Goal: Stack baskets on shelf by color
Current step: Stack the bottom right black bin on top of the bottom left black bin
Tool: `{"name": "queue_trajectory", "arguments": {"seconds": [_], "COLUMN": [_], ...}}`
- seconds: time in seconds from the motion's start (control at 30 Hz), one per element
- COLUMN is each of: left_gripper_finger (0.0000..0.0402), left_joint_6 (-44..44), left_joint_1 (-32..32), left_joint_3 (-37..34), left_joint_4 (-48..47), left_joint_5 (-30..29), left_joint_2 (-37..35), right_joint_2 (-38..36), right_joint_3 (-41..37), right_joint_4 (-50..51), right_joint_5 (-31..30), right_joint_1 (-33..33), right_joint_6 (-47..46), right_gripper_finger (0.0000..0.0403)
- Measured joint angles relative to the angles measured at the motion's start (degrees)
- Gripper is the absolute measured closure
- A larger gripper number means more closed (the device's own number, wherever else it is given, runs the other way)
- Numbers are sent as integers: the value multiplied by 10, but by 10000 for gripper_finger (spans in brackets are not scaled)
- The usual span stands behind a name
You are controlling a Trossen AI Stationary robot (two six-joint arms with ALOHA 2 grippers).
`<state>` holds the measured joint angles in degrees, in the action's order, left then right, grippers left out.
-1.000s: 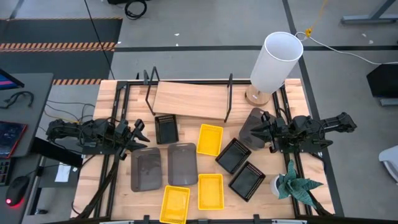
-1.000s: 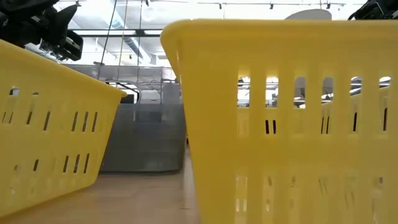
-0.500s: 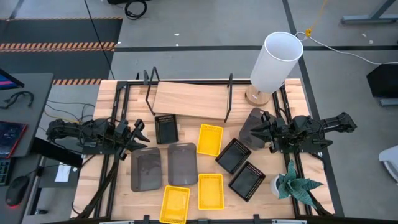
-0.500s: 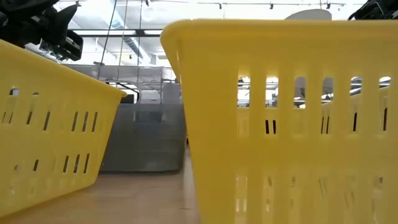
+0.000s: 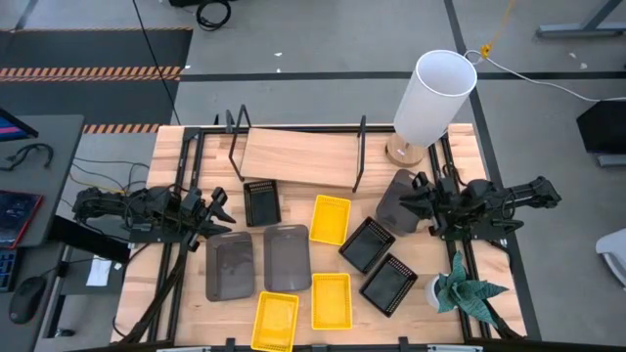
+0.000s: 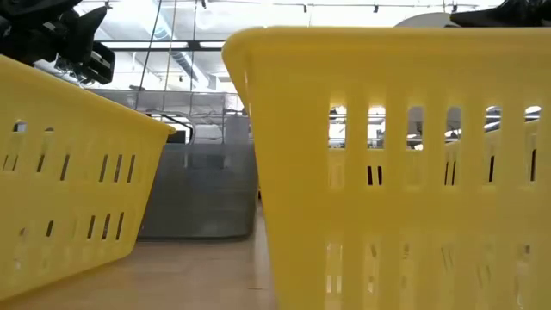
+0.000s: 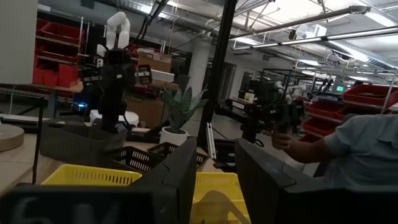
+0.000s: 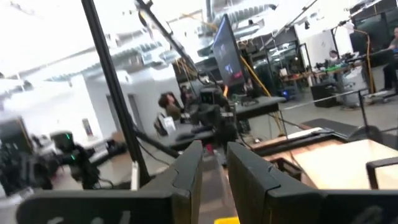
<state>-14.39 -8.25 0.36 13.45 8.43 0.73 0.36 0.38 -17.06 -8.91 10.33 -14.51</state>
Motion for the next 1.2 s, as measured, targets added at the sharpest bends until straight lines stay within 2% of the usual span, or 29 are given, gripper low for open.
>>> {"name": "queue_trajectory", "arguments": {"seconds": [0.2, 0.3, 0.4, 0.63, 0.73, 0.97, 1.2], "left_gripper_finger": [284, 284, 284, 284, 284, 284, 284], "left_joint_6": [0, 0, 0, 0, 0, 0, 0], "left_joint_1": [0, 0, 0, 0, 0, 0, 0], "left_joint_3": [0, 0, 0, 0, 0, 0, 0], "left_joint_4": [0, 0, 0, 0, 0, 0, 0], "left_joint_5": [0, 0, 0, 0, 0, 0, 0], "left_joint_2": [0, 0, 0, 0, 0, 0, 0], "right_joint_2": [0, 15, 54, 190, 256, 384, 496], "right_joint_3": [0, 0, 0, 0, 1, 64, 134], "right_joint_4": [-20, -23, -22, -58, -105, -113, -105], "right_joint_5": [-3, 29, 68, 62, 51, -23, -35], "right_joint_1": [0, 1, 12, 75, 116, 192, 211], "right_joint_6": [-72, -103, -151, -231, -232, -212, -166], "right_gripper_finger": [324, 324, 324, 324, 324, 324, 324]}}
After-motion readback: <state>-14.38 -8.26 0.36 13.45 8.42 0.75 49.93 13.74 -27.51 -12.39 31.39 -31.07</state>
